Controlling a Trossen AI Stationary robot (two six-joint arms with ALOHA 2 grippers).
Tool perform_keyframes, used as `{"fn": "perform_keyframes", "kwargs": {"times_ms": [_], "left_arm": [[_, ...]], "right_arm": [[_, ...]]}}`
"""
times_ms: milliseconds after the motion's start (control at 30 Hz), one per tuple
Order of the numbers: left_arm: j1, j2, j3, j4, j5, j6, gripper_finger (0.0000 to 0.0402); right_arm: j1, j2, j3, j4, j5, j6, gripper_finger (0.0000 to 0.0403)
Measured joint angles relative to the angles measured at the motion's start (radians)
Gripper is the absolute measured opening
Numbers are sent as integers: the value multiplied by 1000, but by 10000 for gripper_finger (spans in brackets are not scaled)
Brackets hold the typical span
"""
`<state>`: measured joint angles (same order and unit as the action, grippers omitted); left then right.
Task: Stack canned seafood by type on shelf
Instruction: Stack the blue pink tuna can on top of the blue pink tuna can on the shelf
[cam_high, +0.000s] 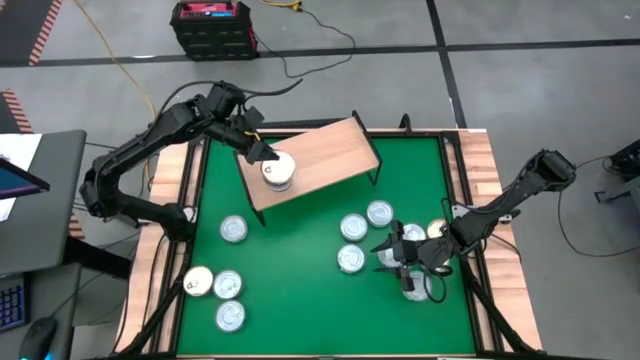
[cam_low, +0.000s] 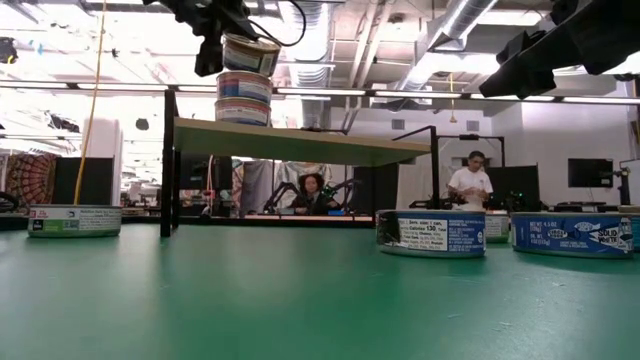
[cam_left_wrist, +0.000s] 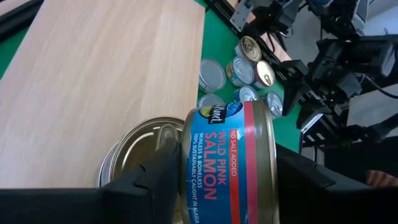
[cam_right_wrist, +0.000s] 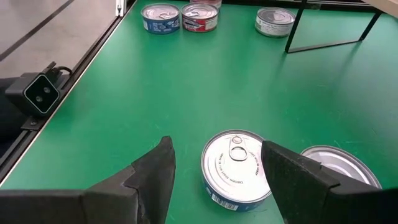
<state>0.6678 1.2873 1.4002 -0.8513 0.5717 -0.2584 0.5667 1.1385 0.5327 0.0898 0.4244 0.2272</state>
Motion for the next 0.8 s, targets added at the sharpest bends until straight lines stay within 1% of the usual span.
{"fn": "perform_keyframes", "kwargs": {"times_ms": [333,433,533,667,800], "left_arm": [[0,0,1,-3,-20,7,209],[0,1,1,-19,-43,12,226],[0,3,0,-27,-74,17,254],[0,2,0,-35,-72,30,287],[0,3,12,-53,-70,48,298]], "right_arm": [[0,0,0,0,-1,0,265],[0,0,0,0,-1,0,265],[0,0,0,0,-1,0,265],[0,0,0,0,-1,-1,265],[0,0,0,0,-1,-3,265]]}}
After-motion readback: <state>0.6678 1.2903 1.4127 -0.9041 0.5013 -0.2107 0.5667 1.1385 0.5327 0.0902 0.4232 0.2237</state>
